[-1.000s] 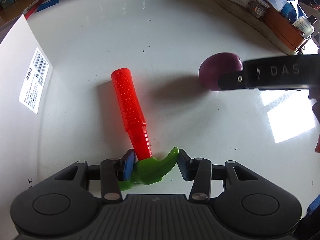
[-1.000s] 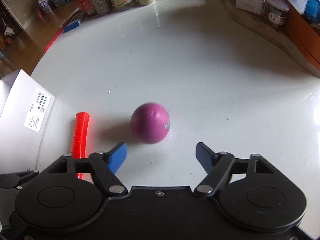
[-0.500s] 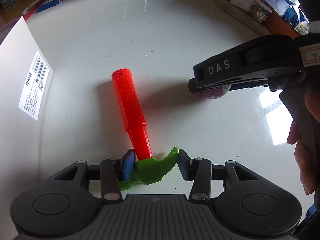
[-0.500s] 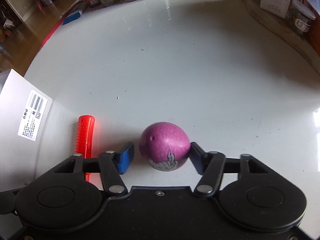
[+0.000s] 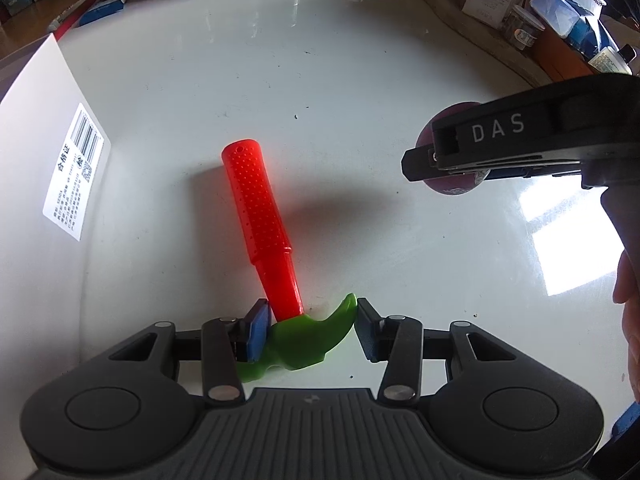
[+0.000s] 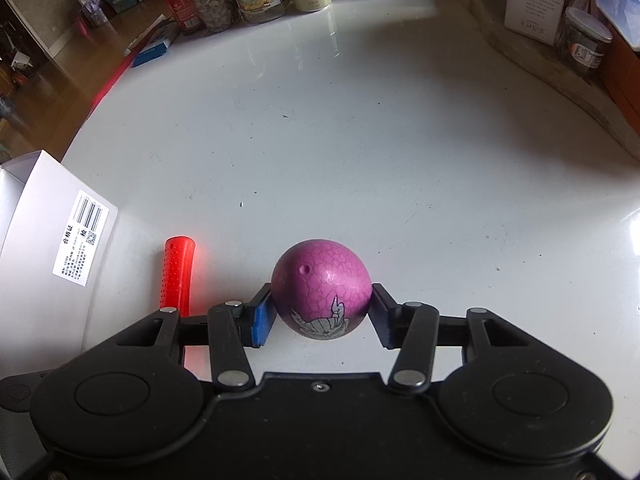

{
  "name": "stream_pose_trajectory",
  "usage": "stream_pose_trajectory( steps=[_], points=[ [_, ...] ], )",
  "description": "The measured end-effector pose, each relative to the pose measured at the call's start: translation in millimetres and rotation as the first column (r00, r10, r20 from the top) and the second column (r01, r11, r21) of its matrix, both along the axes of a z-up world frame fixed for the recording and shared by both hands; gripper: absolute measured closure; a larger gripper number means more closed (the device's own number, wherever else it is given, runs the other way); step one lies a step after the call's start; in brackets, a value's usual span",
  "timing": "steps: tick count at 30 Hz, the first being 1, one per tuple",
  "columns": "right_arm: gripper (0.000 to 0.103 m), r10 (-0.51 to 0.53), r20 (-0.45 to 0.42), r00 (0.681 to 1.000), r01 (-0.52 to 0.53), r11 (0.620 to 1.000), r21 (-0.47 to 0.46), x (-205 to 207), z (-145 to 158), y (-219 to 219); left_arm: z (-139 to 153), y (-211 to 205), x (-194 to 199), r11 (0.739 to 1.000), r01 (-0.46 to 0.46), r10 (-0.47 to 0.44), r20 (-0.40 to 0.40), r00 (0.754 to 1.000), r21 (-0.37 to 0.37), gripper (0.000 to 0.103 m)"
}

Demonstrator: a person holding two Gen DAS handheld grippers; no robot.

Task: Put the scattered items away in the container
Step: 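Lift and carry the green hammer and purple egg over the box with both tools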

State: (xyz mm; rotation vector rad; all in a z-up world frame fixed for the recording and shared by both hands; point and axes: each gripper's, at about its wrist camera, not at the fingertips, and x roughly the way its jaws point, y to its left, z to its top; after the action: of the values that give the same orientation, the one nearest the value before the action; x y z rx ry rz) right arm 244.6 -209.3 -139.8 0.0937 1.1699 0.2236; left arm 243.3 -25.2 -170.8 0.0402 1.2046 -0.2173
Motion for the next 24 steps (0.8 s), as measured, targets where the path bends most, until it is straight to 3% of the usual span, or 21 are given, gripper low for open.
stream_pose_trajectory(
  steps=[4, 6, 7, 16, 19, 22, 24],
  points=[
    [0.053, 0.001, 0.012, 1.0, -0.001, 1.0, 0.004, -7.4, 8.2, -1.7, 4.5, -11.4, -1.8, 1.0, 0.012, -0.012, 0.027, 1.0, 0.013, 0.057],
    [0.053, 0.006, 0.012, 1.0, -0.006, 1.0, 0.002, -10.4, 10.5, -2.3, 11.4, -46.5, -60.3, 1.0, 0.019, -0.019, 0.037, 0.999, 0.02, 0.057],
    [0.053, 0.007, 0.012, 1.0, -0.007, 1.0, 0.0, -12.2, 11.5, -2.8, 13.0, -48.5, -64.1, 0.999, 0.021, -0.022, 0.043, 0.999, 0.027, 0.057],
    [0.053, 0.03, 0.006, 1.0, -0.03, 1.0, -0.007, -30.5, 17.9, 2.3, 27.0, -47.2, -78.6, 0.998, 0.035, -0.04, 0.094, 0.995, 0.05, 0.057],
    [0.053, 0.036, 0.012, 0.999, -0.036, 0.999, -0.005, -37.4, 24.6, 3.5, 41.8, -31.8, -90.8, 0.998, 0.039, -0.045, 0.115, 0.992, 0.048, 0.057],
    [0.053, 0.037, 0.025, 0.999, -0.037, 0.999, -0.003, -42.5, 35.0, 3.7, 58.1, -42.3, -94.3, 0.997, 0.045, -0.053, 0.151, 0.987, 0.059, 0.057],
    [0.053, 0.039, 0.038, 0.999, -0.039, 0.999, -0.003, -46.1, 44.0, 4.0, 62.3, -36.1, -75.6, 0.997, 0.044, -0.054, 0.174, 0.983, 0.061, 0.057]
  ],
)
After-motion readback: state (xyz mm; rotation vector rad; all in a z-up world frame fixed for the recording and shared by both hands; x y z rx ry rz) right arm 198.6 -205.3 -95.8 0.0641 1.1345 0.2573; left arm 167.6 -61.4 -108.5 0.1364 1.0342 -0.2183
